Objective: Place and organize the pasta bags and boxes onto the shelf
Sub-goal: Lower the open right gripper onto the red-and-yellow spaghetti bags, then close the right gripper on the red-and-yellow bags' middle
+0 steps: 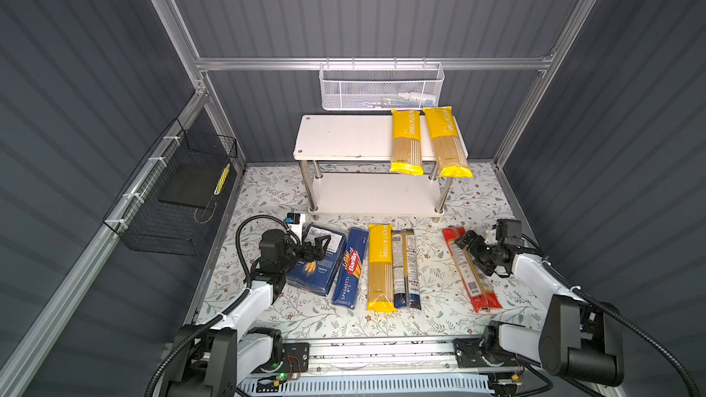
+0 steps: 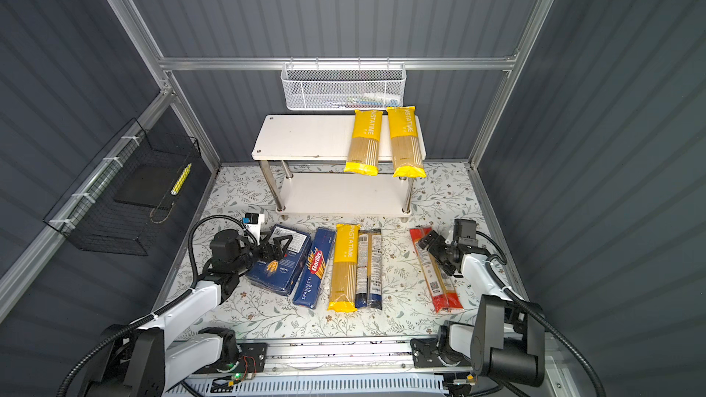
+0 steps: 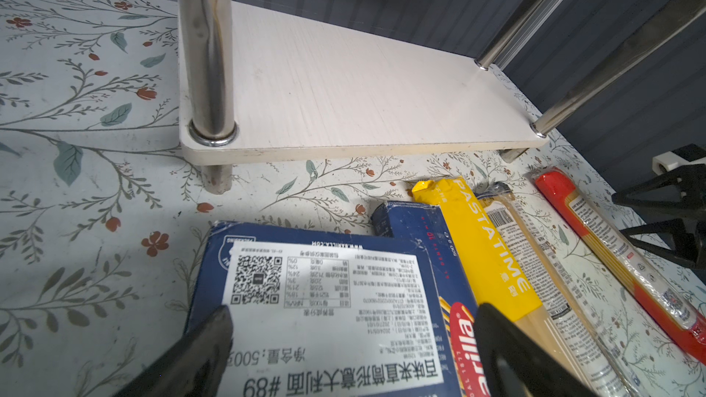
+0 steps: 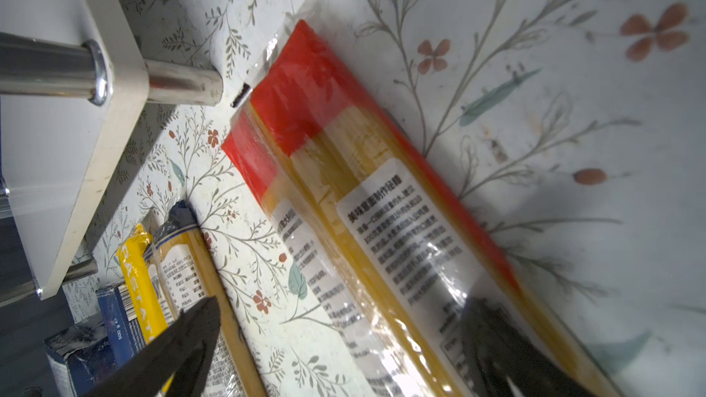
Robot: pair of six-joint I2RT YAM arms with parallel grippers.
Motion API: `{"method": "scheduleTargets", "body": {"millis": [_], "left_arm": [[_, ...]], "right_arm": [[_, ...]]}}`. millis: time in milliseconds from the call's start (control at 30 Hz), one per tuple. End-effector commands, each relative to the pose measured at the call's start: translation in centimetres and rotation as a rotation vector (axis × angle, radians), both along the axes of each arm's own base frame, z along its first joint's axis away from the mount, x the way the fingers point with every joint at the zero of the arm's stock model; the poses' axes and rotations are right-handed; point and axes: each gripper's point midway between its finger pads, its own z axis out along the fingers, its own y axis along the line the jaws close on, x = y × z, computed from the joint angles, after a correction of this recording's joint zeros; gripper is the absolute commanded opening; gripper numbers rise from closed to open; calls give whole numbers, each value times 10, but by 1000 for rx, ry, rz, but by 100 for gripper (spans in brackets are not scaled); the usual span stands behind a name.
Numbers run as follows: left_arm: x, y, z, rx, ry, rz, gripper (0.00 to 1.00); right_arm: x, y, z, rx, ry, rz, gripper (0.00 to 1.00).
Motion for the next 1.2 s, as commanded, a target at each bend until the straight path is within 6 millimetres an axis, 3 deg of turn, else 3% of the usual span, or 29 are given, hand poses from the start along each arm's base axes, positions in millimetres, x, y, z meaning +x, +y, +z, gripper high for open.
{"method": "scheduleTargets", "body": {"millis": [0, 300, 633, 800, 967, 1167], "left_arm": [[4, -3, 9, 6, -23, -13, 99], [3, -3, 8, 7, -21, -13, 99], [3, -3, 9, 6, -25, -14, 99], [3, -3, 9, 6, -26, -13, 99], [3, -3, 8, 5, -22, -15, 99], [3, -4, 8, 4, -20, -15, 99]], "right_arm": [[-24, 13, -10, 54, 81, 16, 99], [-33, 25, -14, 66, 91, 37, 99], [-38, 60, -8, 54, 85, 130, 99], [-45, 38, -5, -109, 131, 98, 99], [-51, 15, 26, -291, 92, 39, 99], [-48, 26, 42, -324, 9, 103, 99]]}}
